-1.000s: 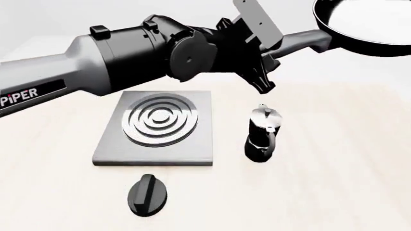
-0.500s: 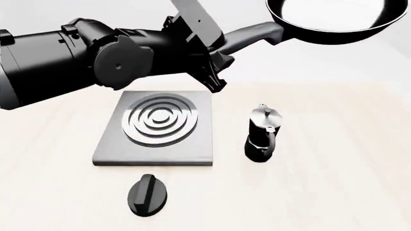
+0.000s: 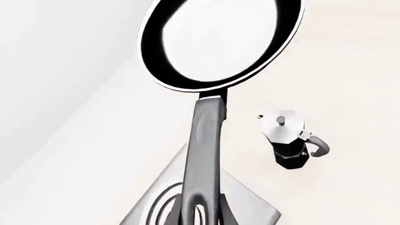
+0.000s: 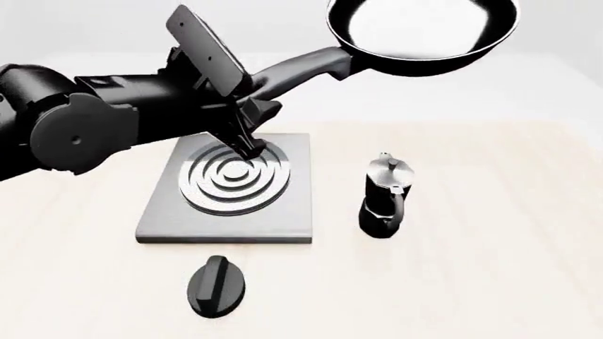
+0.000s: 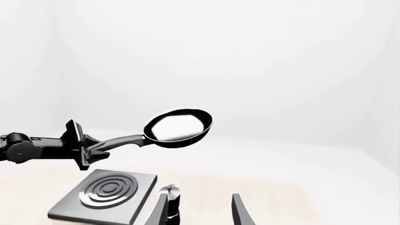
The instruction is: Put the frying pan on the stove.
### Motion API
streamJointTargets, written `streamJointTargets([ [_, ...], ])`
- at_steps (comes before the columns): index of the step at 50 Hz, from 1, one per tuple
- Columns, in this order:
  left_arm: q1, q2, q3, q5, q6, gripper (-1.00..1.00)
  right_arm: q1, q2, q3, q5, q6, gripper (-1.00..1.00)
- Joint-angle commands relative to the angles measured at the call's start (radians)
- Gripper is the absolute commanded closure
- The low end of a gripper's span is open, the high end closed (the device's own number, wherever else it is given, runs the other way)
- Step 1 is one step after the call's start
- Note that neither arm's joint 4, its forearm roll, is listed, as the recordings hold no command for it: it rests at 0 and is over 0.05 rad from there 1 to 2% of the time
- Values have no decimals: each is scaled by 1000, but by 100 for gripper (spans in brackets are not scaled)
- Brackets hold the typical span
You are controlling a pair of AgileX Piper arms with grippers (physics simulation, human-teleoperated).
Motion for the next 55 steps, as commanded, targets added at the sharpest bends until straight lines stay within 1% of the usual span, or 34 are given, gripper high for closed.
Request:
streamJointTargets([
  [1, 49, -128, 78, -23, -25, 100, -9, 0, 15, 0, 3, -100],
  [7, 77, -186, 127, -8, -25, 100, -7, 0, 13, 0, -3, -100],
  [8, 87, -207, 153, -5, -25, 100, -6, 0, 12, 0, -5, -100],
  [19, 135, -256, 232, 8, -7, 100, -4, 0, 8, 0, -12, -100],
  [23, 145, -268, 244, 6, -14, 100, -2, 0, 7, 0, -15, -100],
  [31, 169, -322, 308, 1, -25, 100, 1, 0, 4, 0, -22, -100],
  [38, 194, -339, 330, 0, -28, 100, 2, 0, 2, 0, -27, -100],
  [49, 228, -418, 446, -17, -46, 100, 4, 0, 1, 0, -30, -100],
  [55, 243, -468, 485, -3, -51, 100, 3, 0, 3, 0, -30, -100],
])
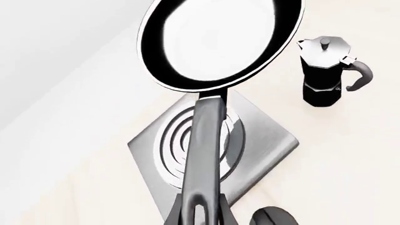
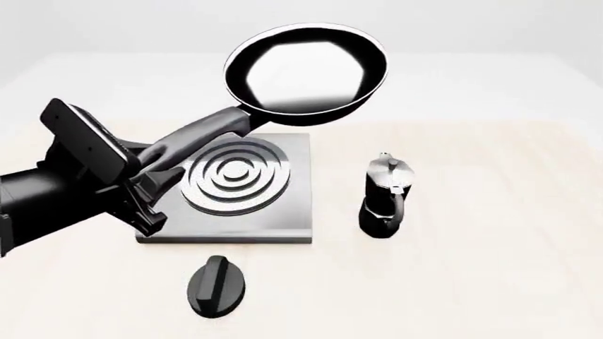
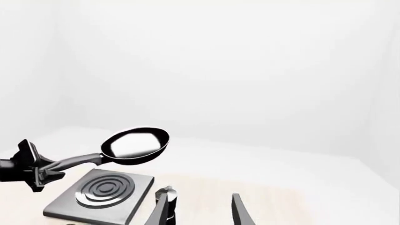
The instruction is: Put the frying pan on the stove.
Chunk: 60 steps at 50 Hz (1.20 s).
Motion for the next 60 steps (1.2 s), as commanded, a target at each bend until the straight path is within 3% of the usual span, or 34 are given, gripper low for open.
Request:
streamJointTargets([
  [1, 33, -106, 56, -13, -30, 100, -12, 0, 19, 0, 10, -100],
  [13, 66, -263, 152, 60, -44, 100, -13, 0, 21, 0, 11, -100],
  [35, 133, -431, 210, 164, -44, 100, -14, 0, 21, 0, 10, -100],
  [60, 179, -463, 301, 130, -37, 100, -14, 0, 19, 0, 4, -100],
])
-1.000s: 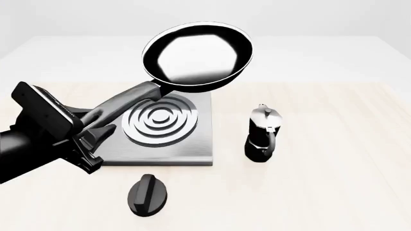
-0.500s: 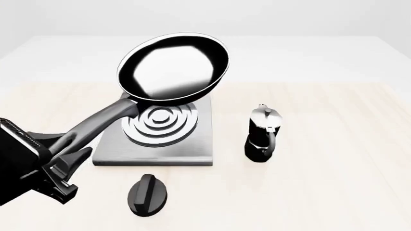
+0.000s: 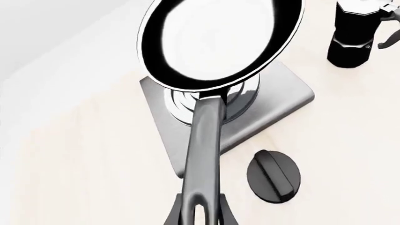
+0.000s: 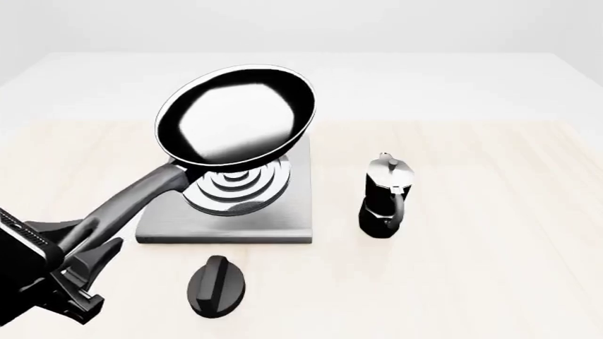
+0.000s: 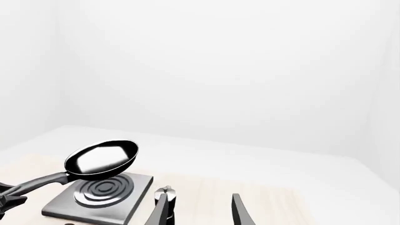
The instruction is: Put the frying pan on the stove.
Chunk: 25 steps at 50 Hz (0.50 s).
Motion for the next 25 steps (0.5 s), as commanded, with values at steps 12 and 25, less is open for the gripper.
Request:
streamJointTargets([
  [12, 29, -9, 54, -90, -18, 100, -12, 0, 17, 0, 7, -100],
  [25, 50, -9, 83, -113, -15, 100, -13, 0, 19, 0, 9, -100],
])
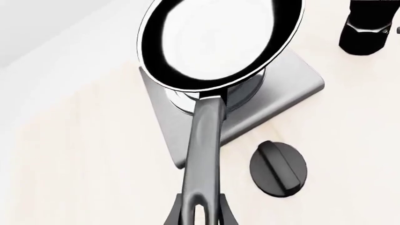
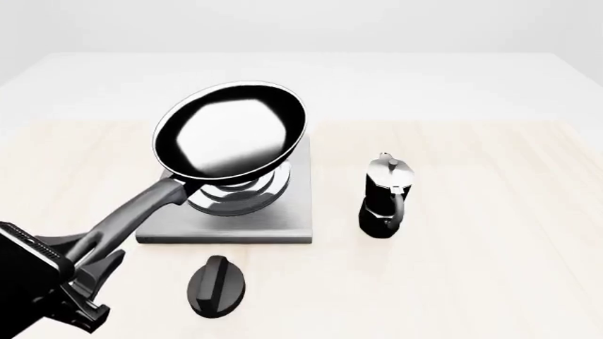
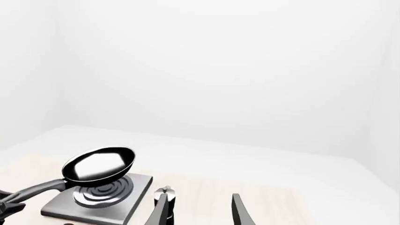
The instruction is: Put the frying pan on the stove.
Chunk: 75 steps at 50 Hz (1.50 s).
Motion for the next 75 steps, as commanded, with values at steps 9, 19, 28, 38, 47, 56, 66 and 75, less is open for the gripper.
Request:
streamJointTargets([
  [9, 23, -6, 35, -86, -18, 100, -14, 0, 22, 0, 14, -100],
  [19, 19, 43, 60, -150, -24, 100, -17, 0, 20, 0, 15, -100],
  [28, 21, 124, 81, -241, -25, 100, -16, 0, 20, 0, 14, -100],
  [38, 30, 142, 95, -271, -24, 100, -16, 0, 19, 0, 12, -100],
  [47, 35, 131, 114, -275, -25, 100, -16, 0, 19, 0, 12, -100],
  [56, 40, 155, 132, -311, -26, 100, -16, 0, 18, 0, 11, -100],
  [66, 59, 181, 139, -339, -26, 100, -16, 0, 17, 0, 11, -100],
  [75, 62, 269, 144, -420, -30, 100, -17, 0, 18, 0, 11, -100],
])
